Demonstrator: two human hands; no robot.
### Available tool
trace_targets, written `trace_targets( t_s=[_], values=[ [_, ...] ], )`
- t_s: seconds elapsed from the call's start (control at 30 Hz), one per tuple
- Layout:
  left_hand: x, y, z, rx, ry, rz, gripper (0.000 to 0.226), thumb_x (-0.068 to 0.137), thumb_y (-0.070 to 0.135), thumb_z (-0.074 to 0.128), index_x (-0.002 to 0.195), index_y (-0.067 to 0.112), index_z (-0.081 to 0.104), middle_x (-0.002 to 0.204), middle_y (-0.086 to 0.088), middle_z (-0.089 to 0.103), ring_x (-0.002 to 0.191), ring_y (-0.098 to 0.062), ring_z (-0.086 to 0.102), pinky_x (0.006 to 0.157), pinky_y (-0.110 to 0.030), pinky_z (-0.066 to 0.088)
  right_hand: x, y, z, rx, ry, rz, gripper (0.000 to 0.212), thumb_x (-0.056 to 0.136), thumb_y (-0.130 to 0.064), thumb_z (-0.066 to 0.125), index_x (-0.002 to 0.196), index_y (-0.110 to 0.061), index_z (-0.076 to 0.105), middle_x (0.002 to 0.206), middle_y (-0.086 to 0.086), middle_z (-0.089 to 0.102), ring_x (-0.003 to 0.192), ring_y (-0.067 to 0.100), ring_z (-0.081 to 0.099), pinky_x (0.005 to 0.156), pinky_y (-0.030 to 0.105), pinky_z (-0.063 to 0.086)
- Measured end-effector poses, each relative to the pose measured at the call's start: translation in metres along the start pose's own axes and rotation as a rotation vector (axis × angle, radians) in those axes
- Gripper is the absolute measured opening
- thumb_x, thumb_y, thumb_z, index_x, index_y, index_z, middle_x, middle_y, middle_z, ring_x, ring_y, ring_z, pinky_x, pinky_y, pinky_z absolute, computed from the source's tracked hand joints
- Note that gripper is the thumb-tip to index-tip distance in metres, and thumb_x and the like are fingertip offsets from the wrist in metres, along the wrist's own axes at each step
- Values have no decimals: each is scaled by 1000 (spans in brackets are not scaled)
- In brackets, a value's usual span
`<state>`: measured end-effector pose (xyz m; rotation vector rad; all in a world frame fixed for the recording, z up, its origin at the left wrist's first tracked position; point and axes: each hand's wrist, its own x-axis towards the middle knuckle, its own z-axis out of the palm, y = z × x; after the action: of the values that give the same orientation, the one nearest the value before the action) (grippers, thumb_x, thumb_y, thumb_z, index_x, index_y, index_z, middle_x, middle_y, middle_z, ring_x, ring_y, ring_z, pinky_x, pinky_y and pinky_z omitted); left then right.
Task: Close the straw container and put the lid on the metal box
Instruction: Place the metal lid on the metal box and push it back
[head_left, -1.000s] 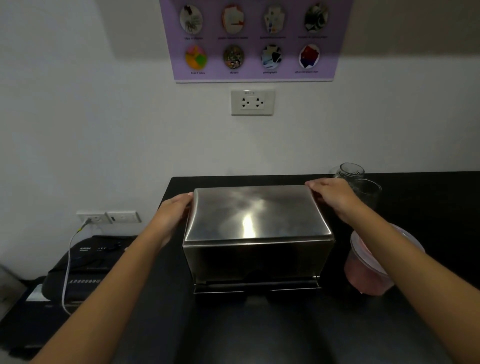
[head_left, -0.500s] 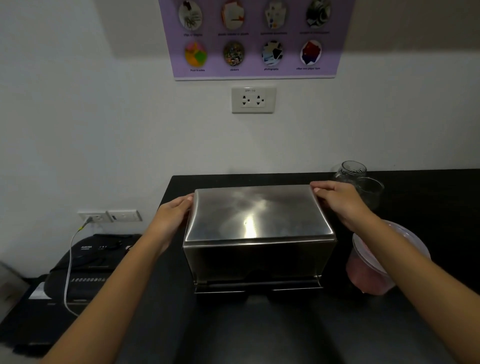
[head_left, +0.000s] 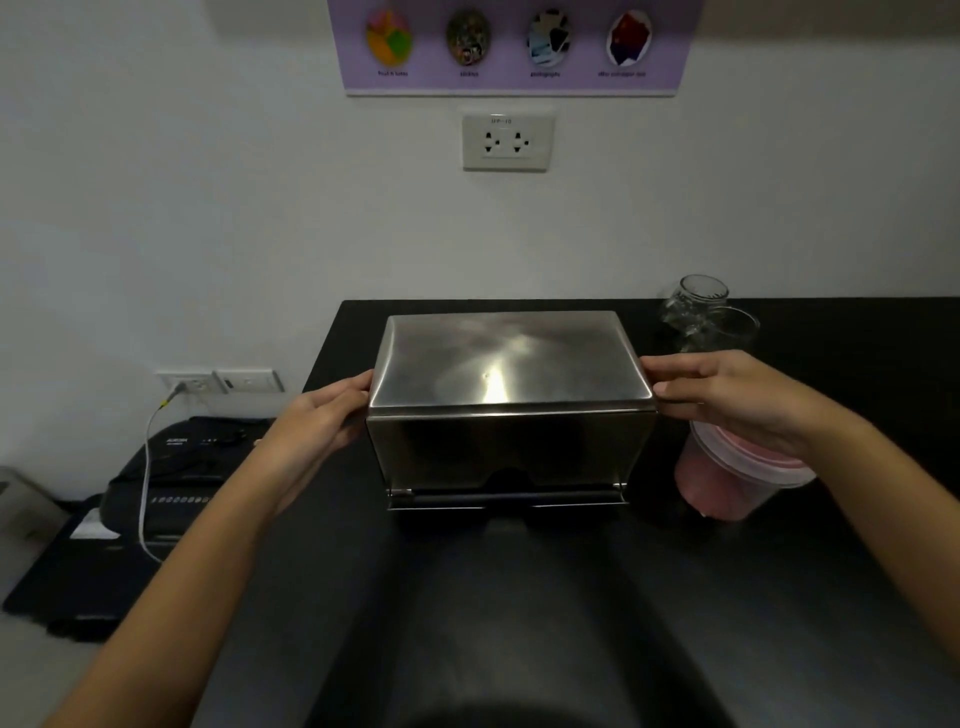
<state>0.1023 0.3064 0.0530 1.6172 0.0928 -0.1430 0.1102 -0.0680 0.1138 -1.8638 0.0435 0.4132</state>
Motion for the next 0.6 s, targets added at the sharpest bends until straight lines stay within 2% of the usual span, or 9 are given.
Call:
trace_targets(
  t_s=[0.1,0.27,0.4,0.5,0.6],
  values=[
    [-5,1,5,-2,18,12,30,90,17,48,116,21,62,116,6,67,108,-8,60,95,-30,44,-1,1,1,-18,-1,-6,46,81,6,53,125,-9,49,113,3,61,93,6,61,62,10,52],
    [-11,3,9,-20,30,6,34,90,19,49,123,19,56,115,5,67,107,-7,61,91,-28,46,-3,4,1,-32,1,-15,49,80,4,55,126,-10,48,114,2,61,95,6,60,63,9,52],
    [-11,3,12,-9,28,4,35,92,19,46,127,18,52,116,2,66,108,-8,61,92,-28,46,-3,4,2,-77,-4,-41,49,81,3,55,127,-11,47,99,-11,61,84,-2,61,57,5,47],
    [-11,2,12,10,27,8,36,94,20,43,129,19,50,119,2,64,108,-7,60,88,-22,51,-2,3,3,-80,-1,-48,48,81,3,55,126,-12,47,99,-11,60,73,-10,63,54,3,46],
    [-13,3,11,37,20,14,36,93,24,44,129,24,49,125,1,61,115,-11,56,98,-32,45,-5,2,5,-48,5,-31,48,82,3,53,127,-14,47,105,-6,62,80,-2,62,55,7,48]
  ],
)
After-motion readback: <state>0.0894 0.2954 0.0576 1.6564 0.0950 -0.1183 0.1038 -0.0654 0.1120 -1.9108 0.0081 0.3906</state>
